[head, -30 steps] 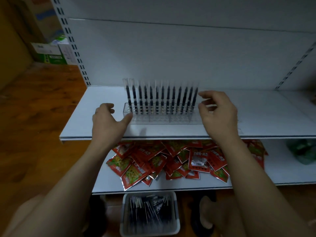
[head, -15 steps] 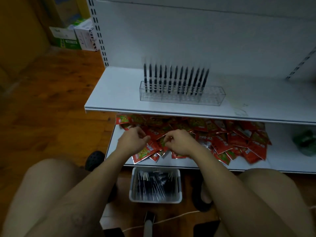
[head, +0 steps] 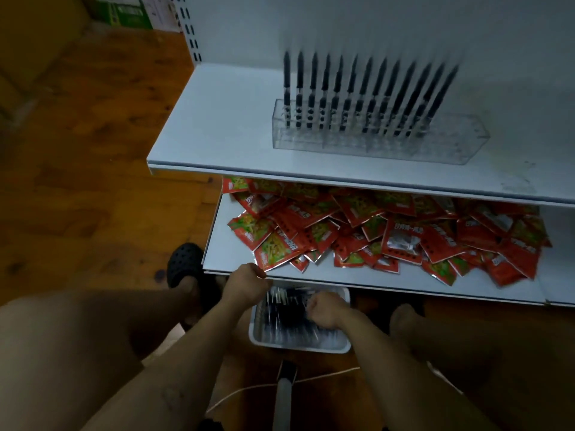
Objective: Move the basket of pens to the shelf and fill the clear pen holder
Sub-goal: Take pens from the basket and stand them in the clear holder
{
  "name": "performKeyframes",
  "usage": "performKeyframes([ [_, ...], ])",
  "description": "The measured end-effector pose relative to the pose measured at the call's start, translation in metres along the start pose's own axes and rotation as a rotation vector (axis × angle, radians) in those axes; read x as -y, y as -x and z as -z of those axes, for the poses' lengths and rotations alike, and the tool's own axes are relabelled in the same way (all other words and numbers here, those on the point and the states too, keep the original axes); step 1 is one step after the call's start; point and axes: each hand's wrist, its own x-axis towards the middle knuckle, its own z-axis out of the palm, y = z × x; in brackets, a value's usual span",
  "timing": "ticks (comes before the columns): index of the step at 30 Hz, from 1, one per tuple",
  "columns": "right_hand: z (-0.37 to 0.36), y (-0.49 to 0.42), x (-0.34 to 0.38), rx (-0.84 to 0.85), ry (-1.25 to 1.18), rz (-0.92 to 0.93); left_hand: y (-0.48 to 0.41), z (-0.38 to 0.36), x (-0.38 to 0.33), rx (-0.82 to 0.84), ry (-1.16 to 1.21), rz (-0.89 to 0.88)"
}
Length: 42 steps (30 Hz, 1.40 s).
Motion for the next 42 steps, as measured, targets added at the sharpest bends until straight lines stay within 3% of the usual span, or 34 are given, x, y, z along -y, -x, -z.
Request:
performKeyframes([
  [6,-0.056,-0.054,-0.013,0.130,-0.123,0.002,-0.026,-0.048,0.038,0.054,0.262,0.257],
  [11,-0.079,-0.088,-0.015,0.199,-0.213,0.038,-0.042,-0.055,0.071,-0.012,0.374,0.406],
  [19,-0.103,-0.109,0.000,0.356,-0.066,0.049,-0.064,-0.059,0.082,-0.029,0.432,0.397],
  [26,-0.109,-0.106,0.000,0.249,0.014,-0.028,-0.057,-0.065,0.091,-0.034,0.490,0.389],
  [32,-0.115,-0.102,-0.007,0.192,-0.115,-0.017,-0.058,-0.068,0.101,-0.028,0.523,0.407],
  [42,-0.111,-0.126,0.006,0.117,-0.124,-0.097,-0.066,-0.068,0.103,-0.035,0.558,0.446],
])
